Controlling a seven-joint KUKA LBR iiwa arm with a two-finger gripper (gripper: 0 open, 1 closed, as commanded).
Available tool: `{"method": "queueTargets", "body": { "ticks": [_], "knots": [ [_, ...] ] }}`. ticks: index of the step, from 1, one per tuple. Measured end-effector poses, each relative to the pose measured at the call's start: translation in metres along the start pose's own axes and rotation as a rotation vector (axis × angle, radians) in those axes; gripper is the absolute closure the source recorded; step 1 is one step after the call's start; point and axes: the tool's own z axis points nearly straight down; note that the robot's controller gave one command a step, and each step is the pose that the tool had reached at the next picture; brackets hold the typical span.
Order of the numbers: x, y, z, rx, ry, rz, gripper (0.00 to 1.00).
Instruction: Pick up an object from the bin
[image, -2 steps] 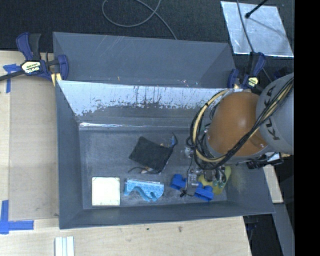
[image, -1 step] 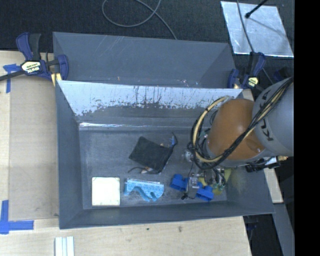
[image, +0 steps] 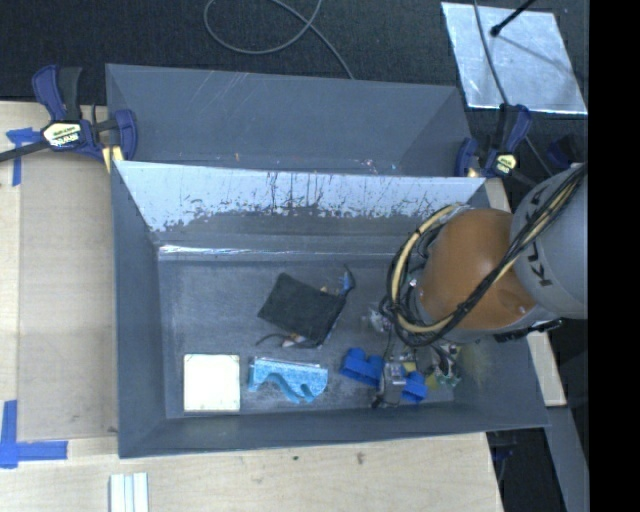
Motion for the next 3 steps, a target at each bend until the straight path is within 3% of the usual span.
{"method": "queueTargets", "body": {
  "ticks": [1,2,3],
  "knots": [
    [0.009,-0.0081,0.0083,0.001,0.007,0.184,0.0],
    [-0.0006,-0.0003,0.0001,0.0,-0.004,0.0,1.0],
    [-0.0006,-0.0003,0.0001,0.0,-0.004,0.001,1.0]
  ]
}}
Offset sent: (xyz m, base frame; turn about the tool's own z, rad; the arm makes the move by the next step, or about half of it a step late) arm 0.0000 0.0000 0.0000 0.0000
